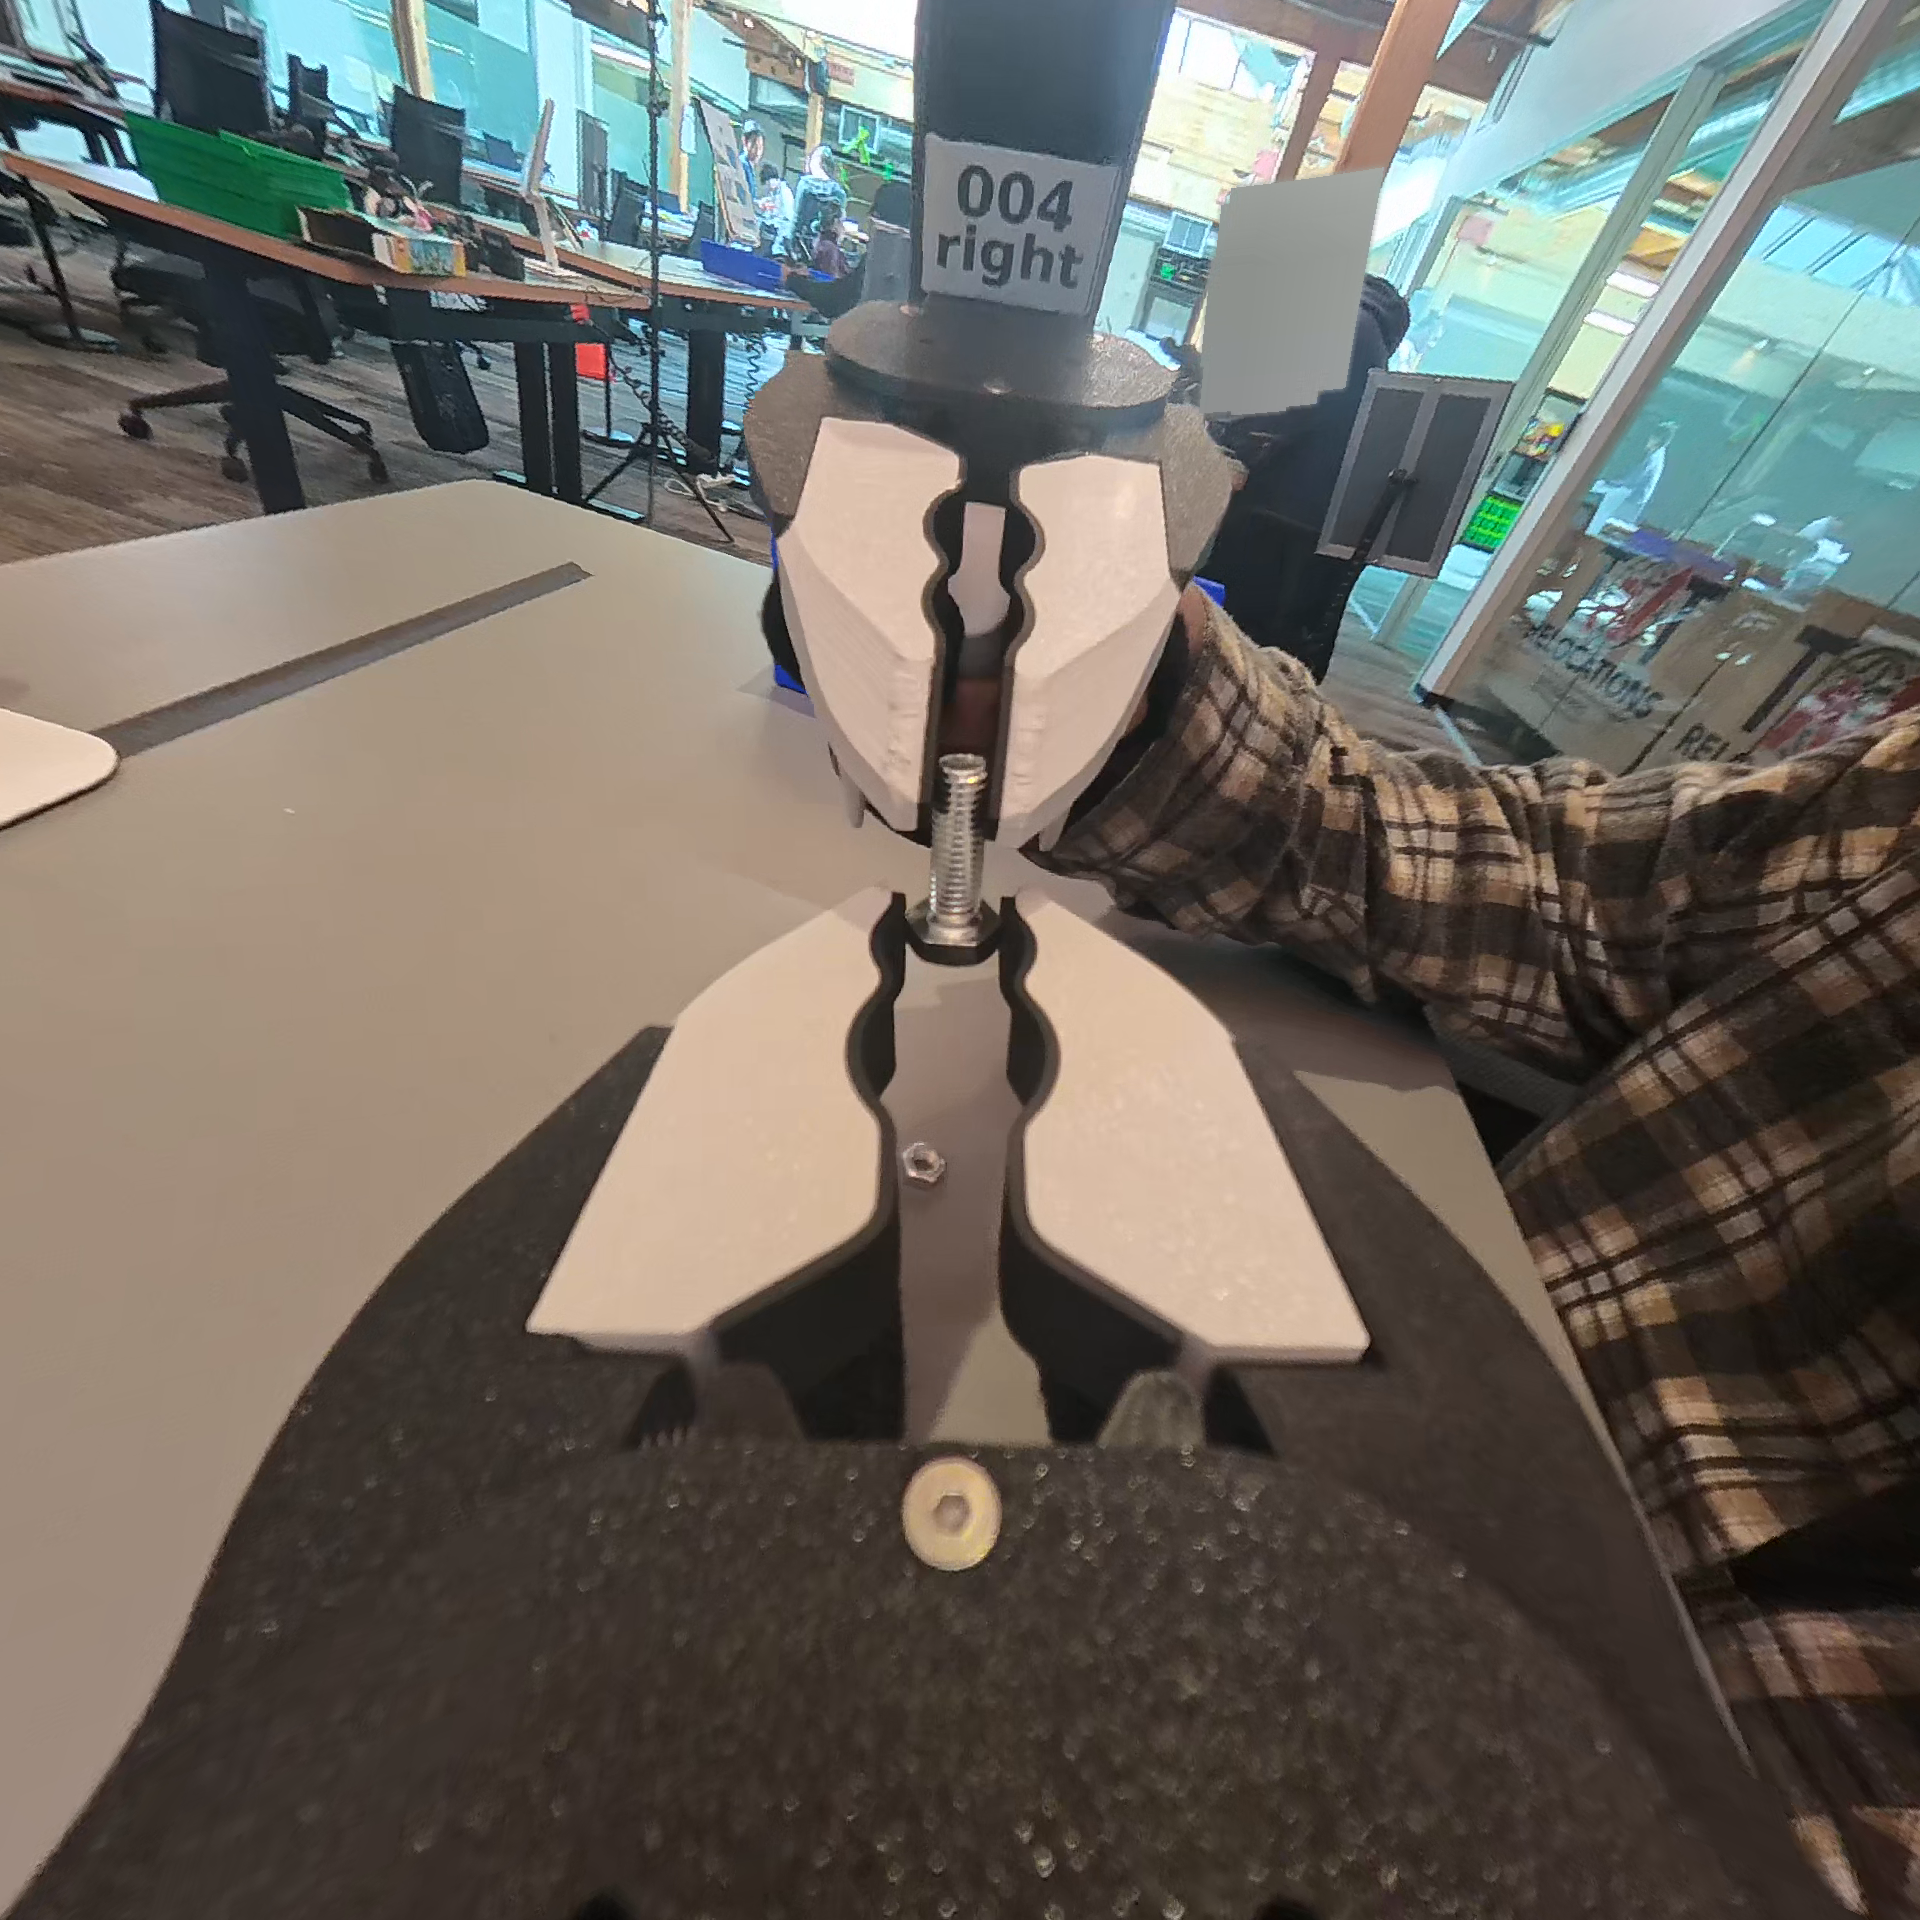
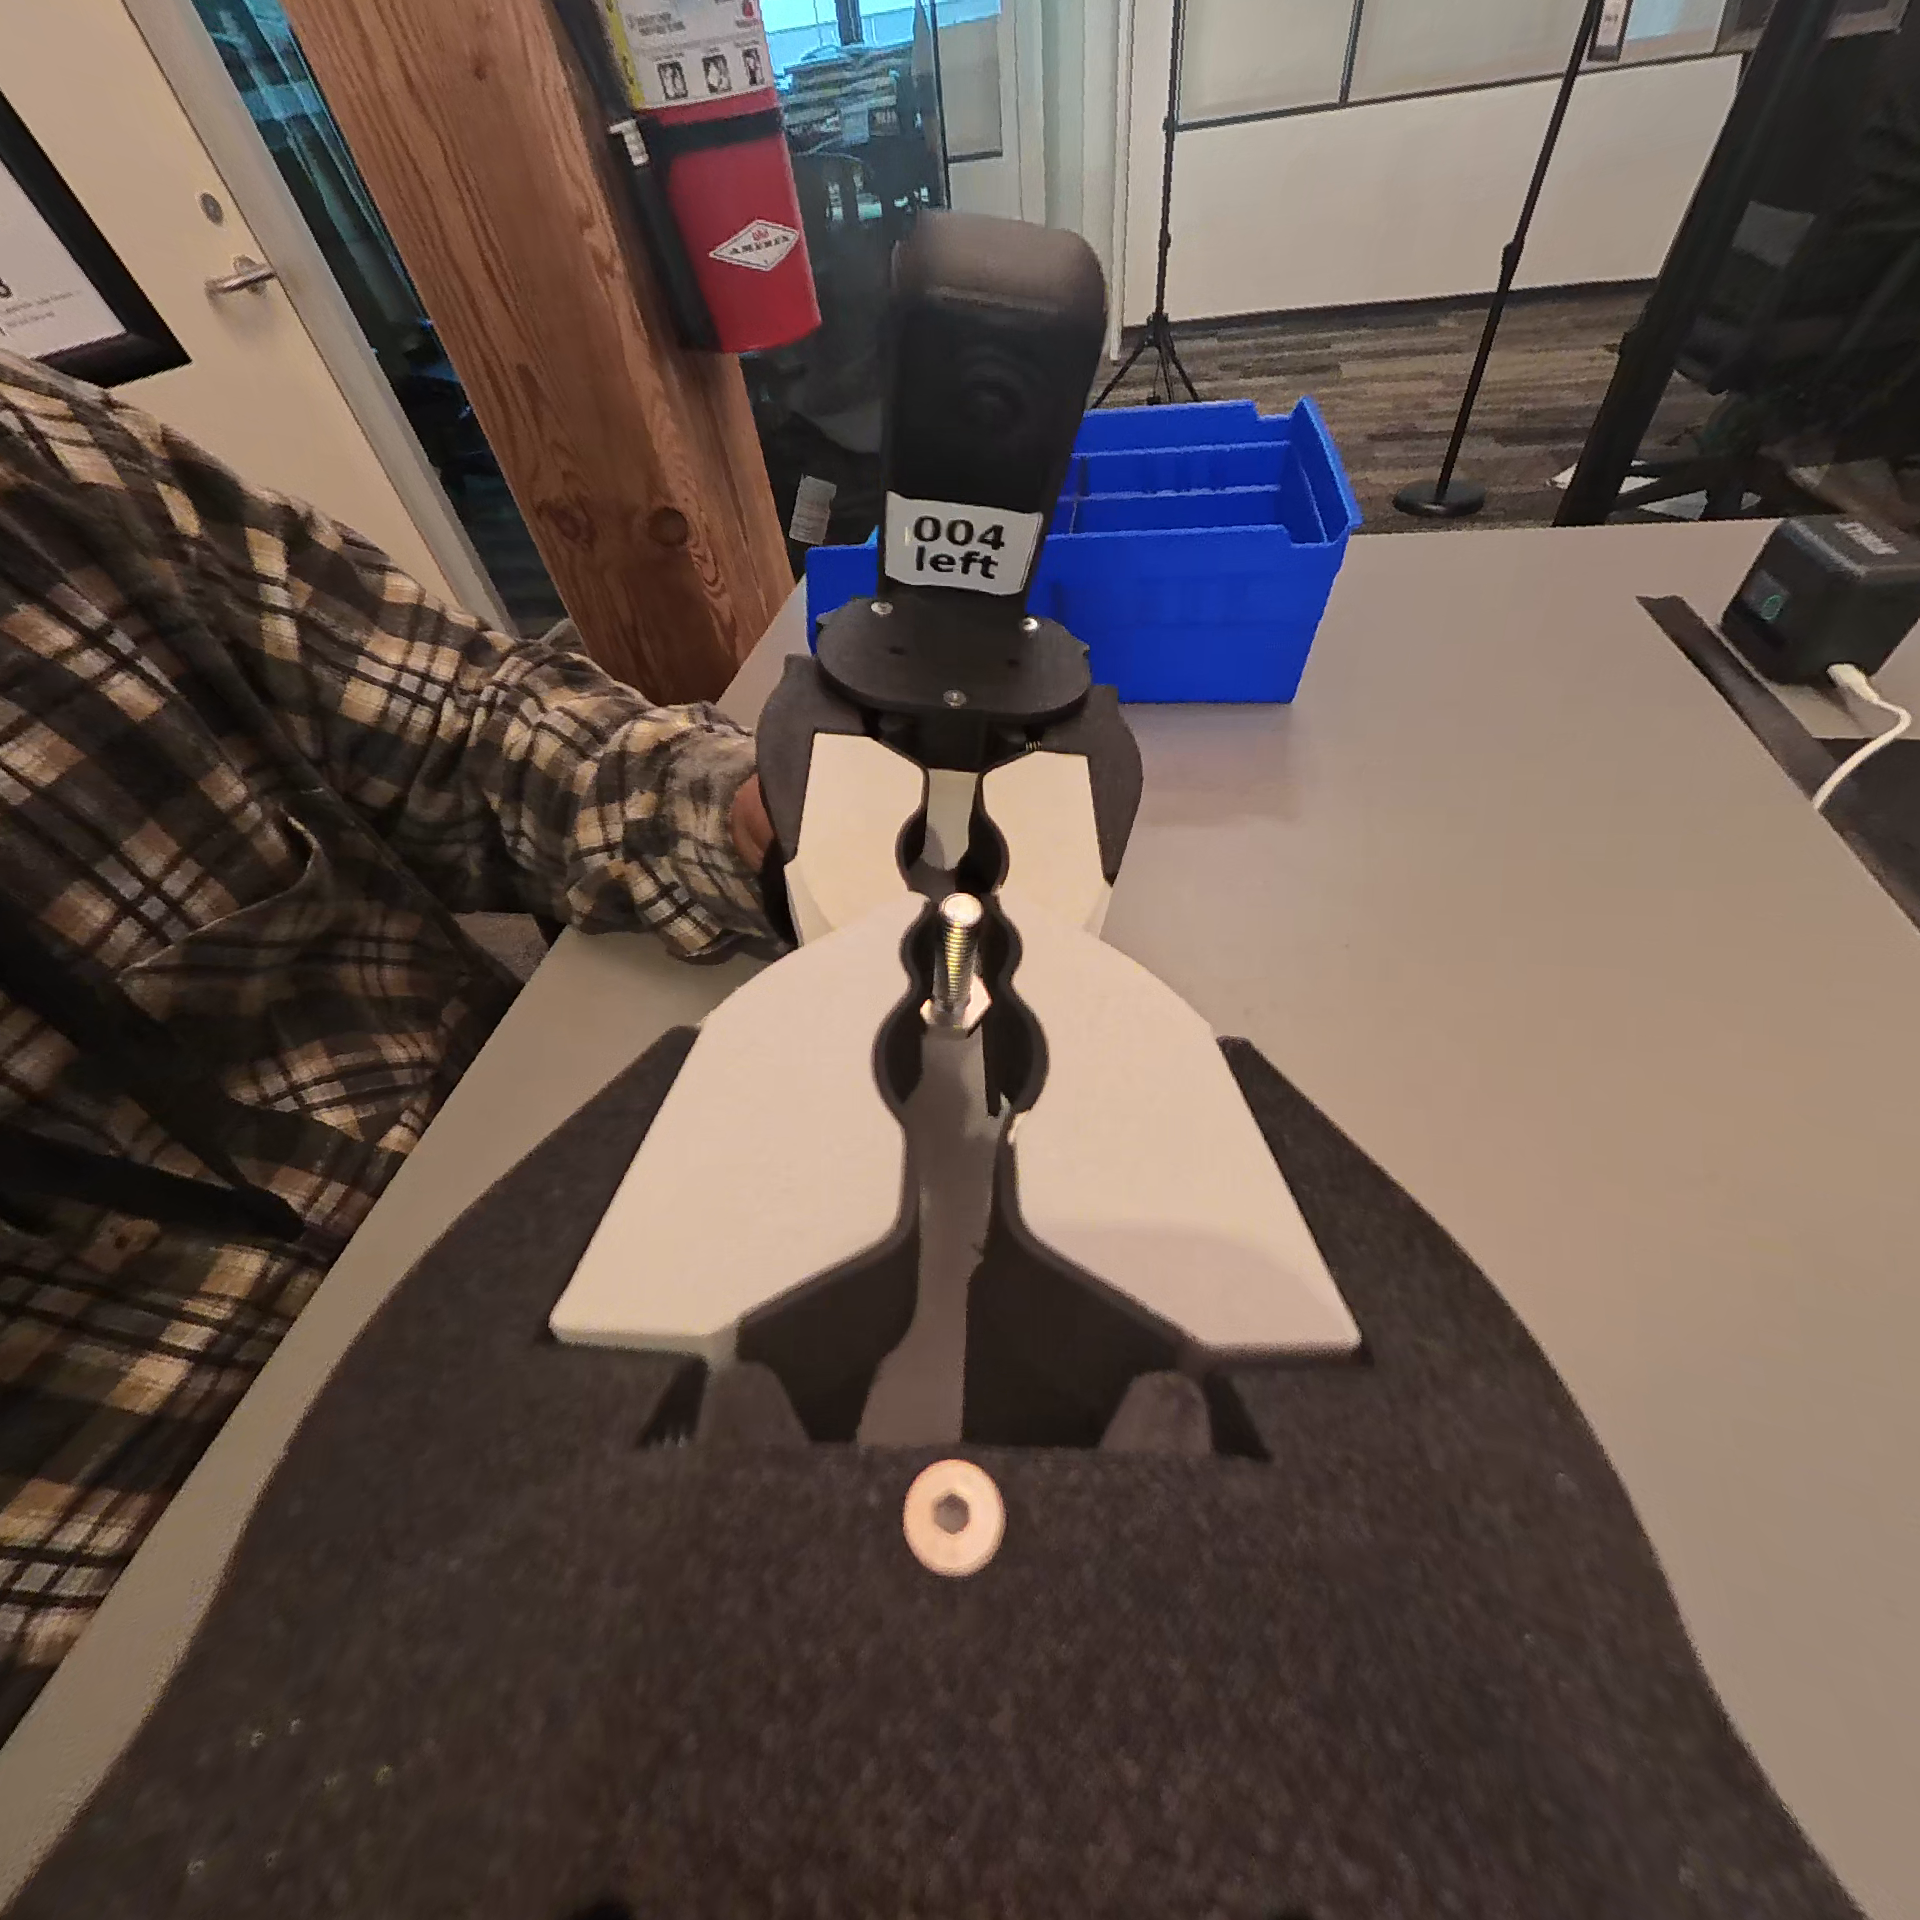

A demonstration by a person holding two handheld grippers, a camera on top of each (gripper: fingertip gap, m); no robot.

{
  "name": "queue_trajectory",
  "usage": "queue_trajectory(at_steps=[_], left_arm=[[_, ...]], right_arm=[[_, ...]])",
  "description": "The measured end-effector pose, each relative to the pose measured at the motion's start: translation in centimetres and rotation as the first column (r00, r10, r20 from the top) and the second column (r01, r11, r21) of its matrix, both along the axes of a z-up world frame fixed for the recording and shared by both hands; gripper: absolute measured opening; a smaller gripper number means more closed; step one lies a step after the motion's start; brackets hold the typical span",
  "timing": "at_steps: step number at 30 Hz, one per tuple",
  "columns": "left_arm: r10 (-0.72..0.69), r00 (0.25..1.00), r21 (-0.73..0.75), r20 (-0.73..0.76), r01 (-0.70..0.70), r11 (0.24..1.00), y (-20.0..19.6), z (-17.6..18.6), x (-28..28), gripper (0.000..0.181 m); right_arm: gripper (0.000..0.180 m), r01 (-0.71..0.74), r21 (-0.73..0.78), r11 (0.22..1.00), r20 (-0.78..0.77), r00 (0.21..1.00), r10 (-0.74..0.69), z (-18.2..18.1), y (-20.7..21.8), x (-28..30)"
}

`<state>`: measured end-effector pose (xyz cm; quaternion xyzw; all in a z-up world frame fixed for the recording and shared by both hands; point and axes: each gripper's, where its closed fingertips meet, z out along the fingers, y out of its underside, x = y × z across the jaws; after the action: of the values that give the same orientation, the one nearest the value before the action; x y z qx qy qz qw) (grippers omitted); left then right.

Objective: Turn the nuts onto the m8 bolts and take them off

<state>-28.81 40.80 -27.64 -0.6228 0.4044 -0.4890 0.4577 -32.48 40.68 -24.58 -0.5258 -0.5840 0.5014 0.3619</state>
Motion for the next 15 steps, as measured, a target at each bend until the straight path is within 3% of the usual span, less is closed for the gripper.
queue_trajectory(at_steps=[3,8,15], left_arm=[[0.009,1.000,0.012,0.001,-0.009,1.000,0.2,0.0,-0.2,0.016],[0.062,0.998,0.050,-0.007,-0.062,0.997,1.4,-0.3,-1.4,0.016],[0.125,0.992,0.095,-0.016,-0.123,0.988,3.0,-1.8,-3.7,0.016]], right_arm=[[0.021,0.028,-0.008,1.000,-0.018,0.999,-0.028,0.2,0.5,0.0],[0.028,0.133,0.003,0.991,-0.018,0.991,-0.133,0.5,1.4,1.9],[0.022,0.234,0.077,0.969,0.205,0.948,-0.245,-6.5,-0.9,7.1]])
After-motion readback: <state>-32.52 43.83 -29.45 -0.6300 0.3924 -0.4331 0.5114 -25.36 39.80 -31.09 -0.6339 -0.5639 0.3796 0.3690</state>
